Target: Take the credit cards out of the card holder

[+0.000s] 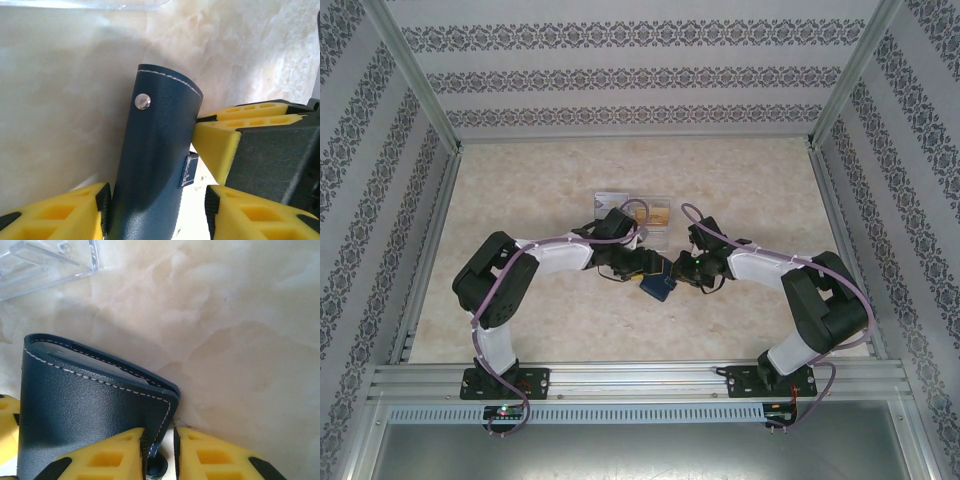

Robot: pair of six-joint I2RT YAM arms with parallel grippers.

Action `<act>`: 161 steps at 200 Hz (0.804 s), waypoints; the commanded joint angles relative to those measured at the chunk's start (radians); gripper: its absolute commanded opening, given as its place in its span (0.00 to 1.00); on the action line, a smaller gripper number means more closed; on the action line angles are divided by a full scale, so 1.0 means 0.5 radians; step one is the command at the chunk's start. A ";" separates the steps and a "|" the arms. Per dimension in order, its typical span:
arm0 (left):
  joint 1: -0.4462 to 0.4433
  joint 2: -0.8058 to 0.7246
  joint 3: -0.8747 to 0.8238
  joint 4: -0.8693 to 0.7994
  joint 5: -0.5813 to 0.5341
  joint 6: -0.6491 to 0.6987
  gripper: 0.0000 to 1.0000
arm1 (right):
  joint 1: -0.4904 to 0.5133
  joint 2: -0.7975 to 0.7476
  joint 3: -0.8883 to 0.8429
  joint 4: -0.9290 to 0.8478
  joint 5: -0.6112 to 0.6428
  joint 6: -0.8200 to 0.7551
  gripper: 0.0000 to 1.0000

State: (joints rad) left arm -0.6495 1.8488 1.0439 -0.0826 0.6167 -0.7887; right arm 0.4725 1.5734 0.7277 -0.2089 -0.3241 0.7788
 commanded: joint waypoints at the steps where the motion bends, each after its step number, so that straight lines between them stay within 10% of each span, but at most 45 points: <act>1: -0.060 0.000 -0.050 0.170 -0.044 -0.128 0.53 | -0.018 0.046 -0.098 0.013 -0.067 -0.057 0.24; 55: -0.139 -0.118 -0.032 0.048 -0.304 -0.082 0.26 | -0.099 -0.120 -0.101 -0.077 -0.188 -0.171 0.29; 161: -0.440 -0.270 0.599 -1.221 -1.585 1.003 0.22 | -0.486 -0.805 0.130 -0.754 -0.160 -0.477 0.72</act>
State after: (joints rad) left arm -0.8246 1.6623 1.2568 -0.5323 0.0086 -0.4755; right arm 0.2867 1.1976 0.7544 -0.4957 -0.3843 0.5888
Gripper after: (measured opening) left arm 0.225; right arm 0.694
